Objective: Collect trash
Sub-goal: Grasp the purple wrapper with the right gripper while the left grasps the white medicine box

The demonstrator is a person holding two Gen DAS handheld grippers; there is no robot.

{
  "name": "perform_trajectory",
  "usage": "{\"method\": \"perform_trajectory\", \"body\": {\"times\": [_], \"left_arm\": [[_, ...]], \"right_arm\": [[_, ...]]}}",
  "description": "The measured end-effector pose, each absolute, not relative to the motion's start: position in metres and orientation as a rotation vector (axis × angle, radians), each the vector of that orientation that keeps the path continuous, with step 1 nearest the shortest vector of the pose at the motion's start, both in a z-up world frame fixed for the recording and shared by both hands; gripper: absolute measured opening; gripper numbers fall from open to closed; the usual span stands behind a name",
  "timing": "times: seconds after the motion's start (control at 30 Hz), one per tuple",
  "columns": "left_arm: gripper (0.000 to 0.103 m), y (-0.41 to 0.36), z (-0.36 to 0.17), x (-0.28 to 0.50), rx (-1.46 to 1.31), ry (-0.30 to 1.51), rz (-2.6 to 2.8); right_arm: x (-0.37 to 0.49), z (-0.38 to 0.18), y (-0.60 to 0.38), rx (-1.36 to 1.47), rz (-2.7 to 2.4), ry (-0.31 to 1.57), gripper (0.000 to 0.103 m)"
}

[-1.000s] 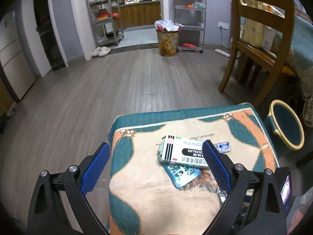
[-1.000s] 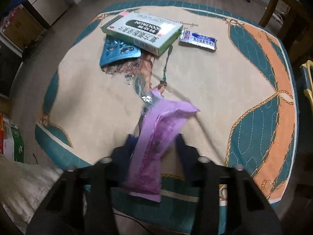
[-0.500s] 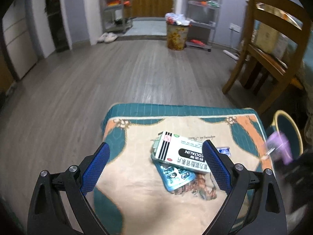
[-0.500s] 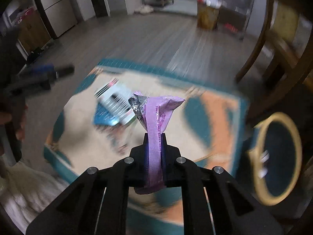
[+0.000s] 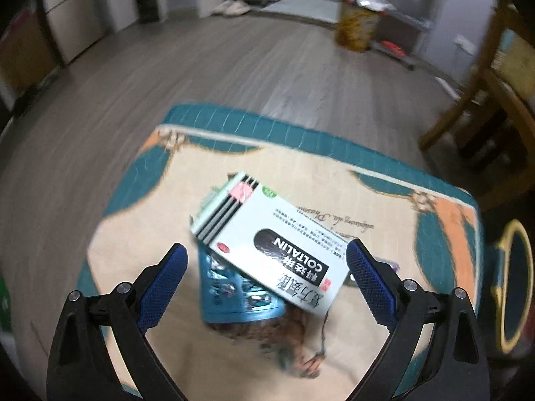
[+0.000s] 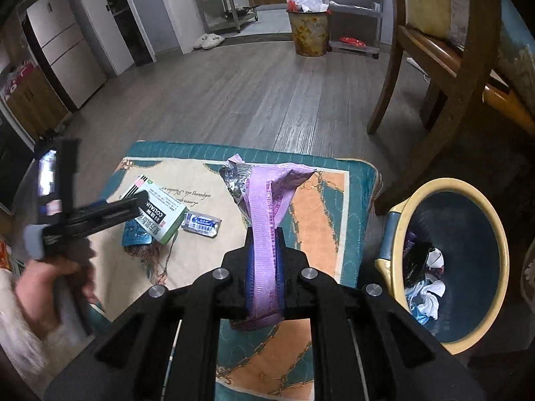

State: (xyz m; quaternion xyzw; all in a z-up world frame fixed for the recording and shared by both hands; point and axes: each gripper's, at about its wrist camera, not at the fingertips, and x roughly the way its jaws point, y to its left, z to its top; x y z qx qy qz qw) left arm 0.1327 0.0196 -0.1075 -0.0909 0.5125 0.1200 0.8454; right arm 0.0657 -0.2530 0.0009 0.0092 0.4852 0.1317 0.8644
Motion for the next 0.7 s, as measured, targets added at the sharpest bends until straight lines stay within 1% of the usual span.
{"method": "perform_trajectory", "body": {"times": [0.17,0.33,0.43,0.53,0.7], "left_arm": [[0.096,0.020,-0.132,0.141,-0.319,1.133,0.473],[0.096,0.019,-0.141,0.148,-0.407,1.140,0.580],[0.098,0.018,-0.145,0.150,-0.412,1.131,0.656],[0.098,0.005,-0.146,0.156,-0.350,1.121,0.659],[0.098,0.000,-0.157,0.167,-0.332,1.166,0.617]], "right_arm": [[0.067,-0.001,-0.278,0.050,0.245,1.023,0.010],[0.068,-0.004,-0.306,0.095,0.209,1.026,0.010],[0.069,-0.007,-0.317,0.131,0.205,1.035,0.010],[0.069,-0.010,-0.320,0.140,0.210,1.044,0.010],[0.067,-0.008,-0.314,0.127,0.237,1.041,0.010]]}}
